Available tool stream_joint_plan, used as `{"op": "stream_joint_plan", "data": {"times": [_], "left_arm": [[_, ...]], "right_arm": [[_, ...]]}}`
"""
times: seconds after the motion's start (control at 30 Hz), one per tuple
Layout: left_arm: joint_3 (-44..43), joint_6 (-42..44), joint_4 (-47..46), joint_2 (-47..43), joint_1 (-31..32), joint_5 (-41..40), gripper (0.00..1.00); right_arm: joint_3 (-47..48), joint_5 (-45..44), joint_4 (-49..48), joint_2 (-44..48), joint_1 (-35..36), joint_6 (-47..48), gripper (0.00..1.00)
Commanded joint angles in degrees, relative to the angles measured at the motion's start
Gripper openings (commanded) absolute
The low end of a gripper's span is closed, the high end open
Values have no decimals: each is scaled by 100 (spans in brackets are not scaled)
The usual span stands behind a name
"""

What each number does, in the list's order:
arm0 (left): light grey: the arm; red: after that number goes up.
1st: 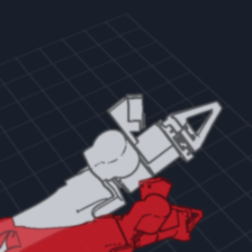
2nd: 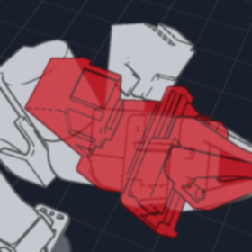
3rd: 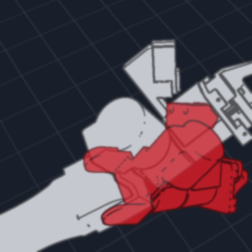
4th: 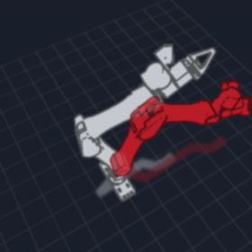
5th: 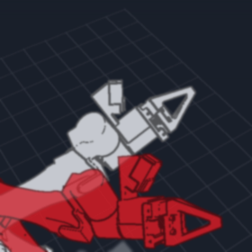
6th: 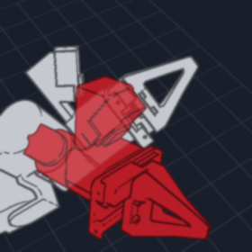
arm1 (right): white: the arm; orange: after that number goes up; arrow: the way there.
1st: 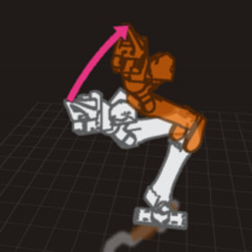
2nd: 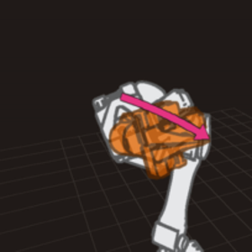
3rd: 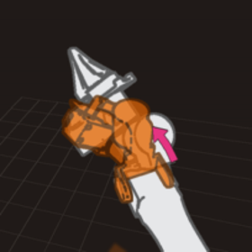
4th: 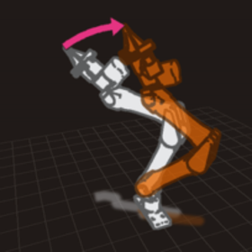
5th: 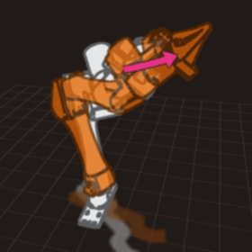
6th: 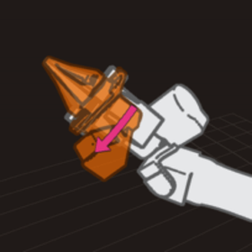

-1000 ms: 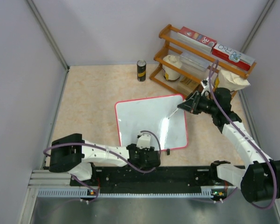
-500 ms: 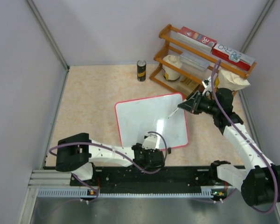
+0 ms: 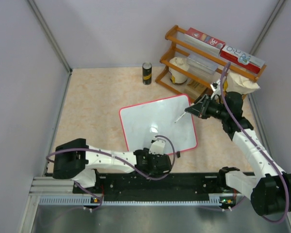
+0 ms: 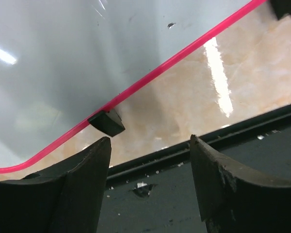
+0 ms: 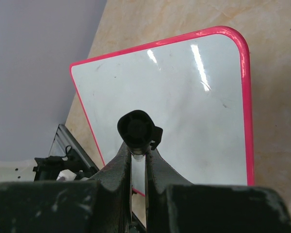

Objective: Write a sentence on the whiteboard

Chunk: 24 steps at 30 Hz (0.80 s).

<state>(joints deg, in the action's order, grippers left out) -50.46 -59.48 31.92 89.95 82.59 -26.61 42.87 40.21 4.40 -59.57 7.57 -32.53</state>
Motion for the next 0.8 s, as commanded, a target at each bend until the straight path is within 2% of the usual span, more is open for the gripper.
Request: {"op": "stream_joint_plan", "data": {"times": [0.0, 0.2, 0.33, 0.63, 0.67, 0.77], "left_arm": [[36, 182, 112, -838, 38, 50, 70], [97, 1052, -221, -1691, 38, 603, 71], [-25, 1649, -484, -2034, -84, 753, 77], [-482, 3021, -1547, -2465, -2157, 2457, 80], [-561, 3161, -1549, -2474, -2559, 2633, 80], [-947, 3529, -1487, -2491, -3186, 3169, 80]], "right_arm": [[362, 58, -27, 235, -37, 63, 0], [432, 75, -36, 341, -37, 72, 0], [503, 31, 34, 437, -37, 124, 0], [626, -171, 377, 604, -37, 318, 0], [635, -171, 403, 631, -37, 344, 0], [652, -232, 482, 640, -37, 379, 0]]}}
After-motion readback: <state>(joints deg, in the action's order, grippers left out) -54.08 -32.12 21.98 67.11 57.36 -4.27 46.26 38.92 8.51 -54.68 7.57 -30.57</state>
